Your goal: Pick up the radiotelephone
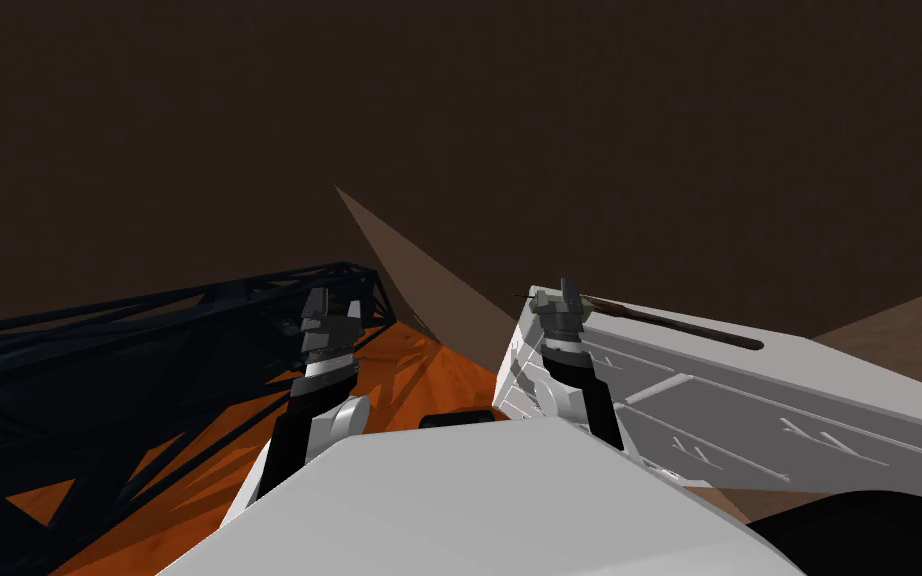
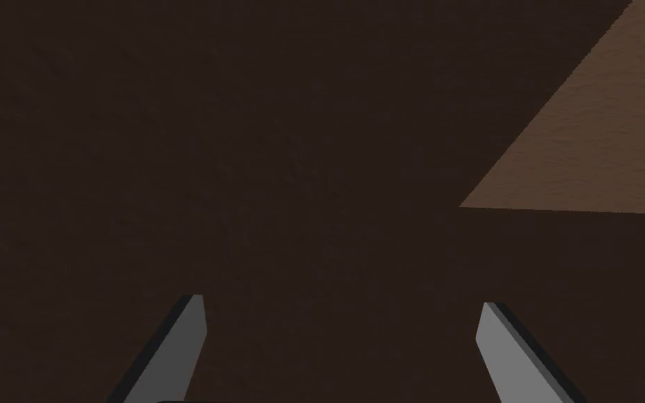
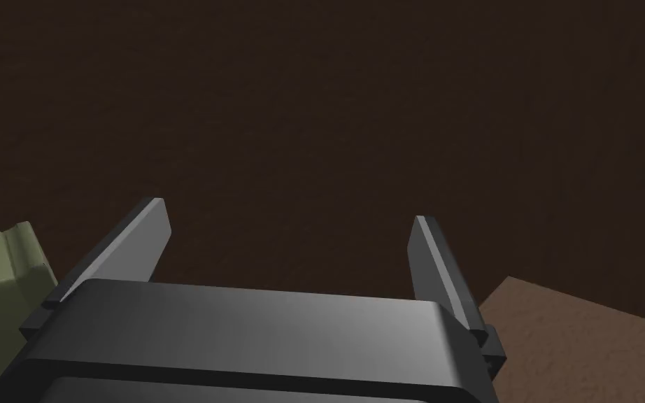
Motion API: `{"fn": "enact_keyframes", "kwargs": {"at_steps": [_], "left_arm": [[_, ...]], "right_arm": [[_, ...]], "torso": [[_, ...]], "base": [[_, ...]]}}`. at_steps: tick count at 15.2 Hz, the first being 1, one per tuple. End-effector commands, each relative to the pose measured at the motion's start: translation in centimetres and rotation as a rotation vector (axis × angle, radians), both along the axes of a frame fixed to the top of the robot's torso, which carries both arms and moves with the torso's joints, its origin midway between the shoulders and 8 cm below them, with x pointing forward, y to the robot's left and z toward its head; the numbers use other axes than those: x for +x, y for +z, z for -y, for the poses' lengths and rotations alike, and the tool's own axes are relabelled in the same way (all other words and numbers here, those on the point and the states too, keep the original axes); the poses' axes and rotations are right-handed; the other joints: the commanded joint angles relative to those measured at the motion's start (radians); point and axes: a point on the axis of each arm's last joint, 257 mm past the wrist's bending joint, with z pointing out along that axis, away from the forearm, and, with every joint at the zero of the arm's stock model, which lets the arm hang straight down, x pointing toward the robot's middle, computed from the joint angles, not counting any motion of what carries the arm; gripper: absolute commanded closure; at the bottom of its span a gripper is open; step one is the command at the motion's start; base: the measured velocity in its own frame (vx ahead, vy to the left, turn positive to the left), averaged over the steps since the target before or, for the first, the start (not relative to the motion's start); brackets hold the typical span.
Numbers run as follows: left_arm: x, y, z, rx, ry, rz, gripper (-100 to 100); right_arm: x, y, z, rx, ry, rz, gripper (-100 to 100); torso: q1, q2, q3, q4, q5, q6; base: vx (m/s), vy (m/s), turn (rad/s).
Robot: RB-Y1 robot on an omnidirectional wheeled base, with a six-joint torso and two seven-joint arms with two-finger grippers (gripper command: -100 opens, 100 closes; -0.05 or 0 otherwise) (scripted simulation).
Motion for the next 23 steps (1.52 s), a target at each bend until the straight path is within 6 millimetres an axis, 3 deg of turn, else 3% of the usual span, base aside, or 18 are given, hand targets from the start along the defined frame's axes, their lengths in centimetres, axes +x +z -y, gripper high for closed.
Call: {"fn": "enact_keyframes", "kwargs": {"at_steps": [1,23], "left_arm": [[0.0,0.0,0.0,0.0,0.0,0.0,0],[0.0,0.0,0.0,0.0,0.0,0.0,0]], "right_arm": [[0.1,-0.1,-0.3,-0.035,0.009,-0.005,-100],[1.1,-2.2,-1.6,-0.53,0.104,-0.04,-100]], "torso": [[0.0,0.0,0.0,0.0,0.0,0.0],[0.0,0.0,0.0,0.0,0.0,0.0]], "base": [[0.0,0.001,-0.025],[0.001,0.003,-0.056]]}}
